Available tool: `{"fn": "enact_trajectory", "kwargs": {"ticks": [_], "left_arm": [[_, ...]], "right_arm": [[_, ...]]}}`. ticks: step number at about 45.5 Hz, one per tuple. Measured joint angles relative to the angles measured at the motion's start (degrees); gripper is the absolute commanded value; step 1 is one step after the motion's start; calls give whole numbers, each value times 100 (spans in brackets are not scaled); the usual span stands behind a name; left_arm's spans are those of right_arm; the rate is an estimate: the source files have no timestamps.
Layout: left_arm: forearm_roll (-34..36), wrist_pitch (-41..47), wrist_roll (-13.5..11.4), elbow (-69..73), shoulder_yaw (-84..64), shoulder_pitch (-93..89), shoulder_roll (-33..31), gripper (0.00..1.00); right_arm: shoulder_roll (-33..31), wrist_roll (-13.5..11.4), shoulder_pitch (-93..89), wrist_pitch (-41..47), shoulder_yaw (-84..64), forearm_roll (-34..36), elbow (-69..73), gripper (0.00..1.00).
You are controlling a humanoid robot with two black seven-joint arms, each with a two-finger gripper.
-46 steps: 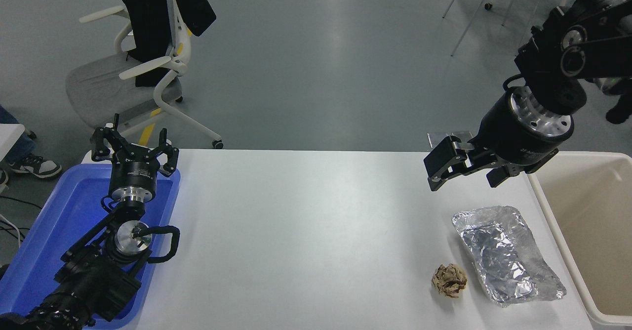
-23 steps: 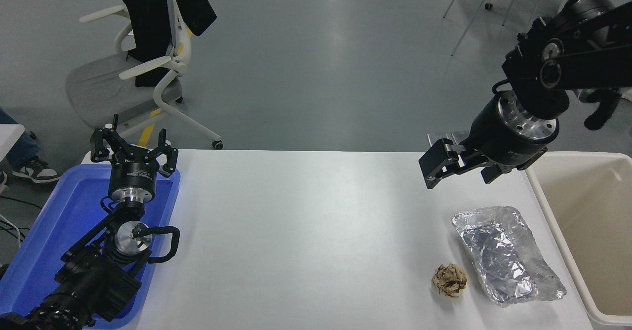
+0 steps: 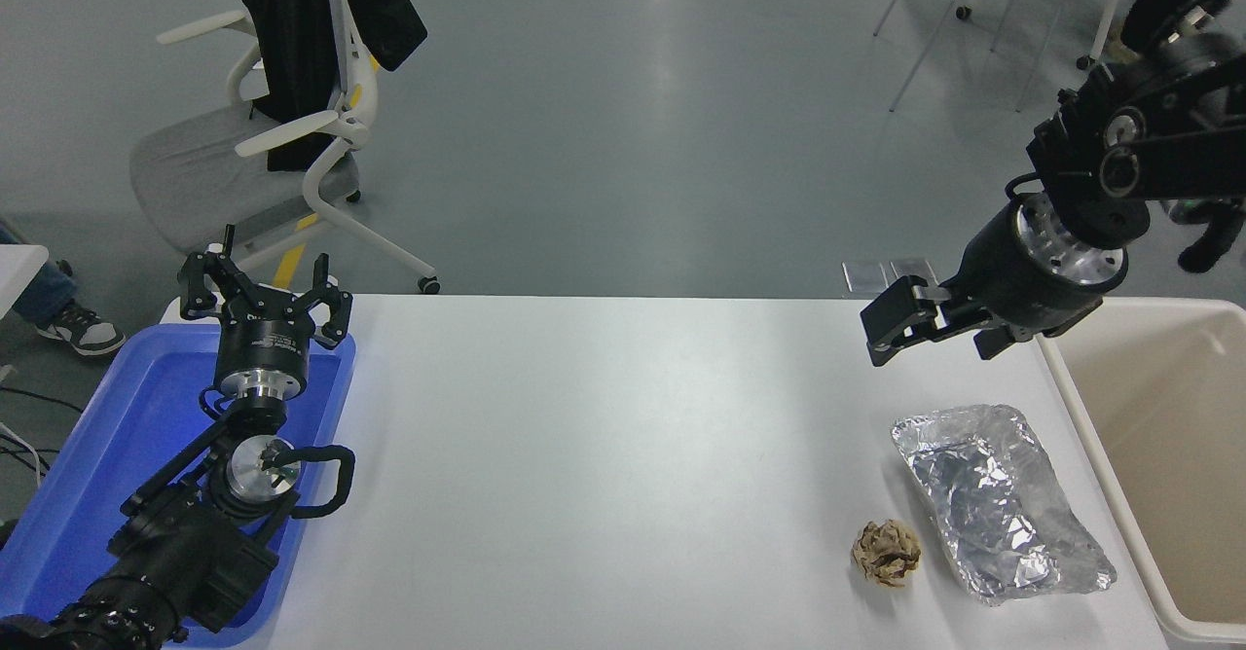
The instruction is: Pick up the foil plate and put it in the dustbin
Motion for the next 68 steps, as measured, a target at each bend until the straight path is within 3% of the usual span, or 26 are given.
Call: {"fn": "enact_trajectory", "kwargs": {"ticks": [10, 27, 41, 53, 68], "left_arm": [[0, 0, 1, -1, 1, 2, -1, 99], [0, 0, 0, -1, 0, -1, -1, 99], [0, 0, 0, -1, 0, -7, 0, 99], [0, 0, 0, -1, 0, -7, 0, 99], [0, 0, 0, 1, 0, -7, 0, 99]], "right_arm": [[-1176, 17, -794, -252, 77, -1538, -253, 100], [-2161, 29, -3072, -882, 1234, -2992, -1320, 100], [-2004, 72, -4868, -1610, 2306, -3313, -2365, 100], [-1782, 314, -5651, -2046, 2776, -3370, -2857, 100], [-1502, 598, -6432, -2222, 3265, -3393, -3399, 87]]}}
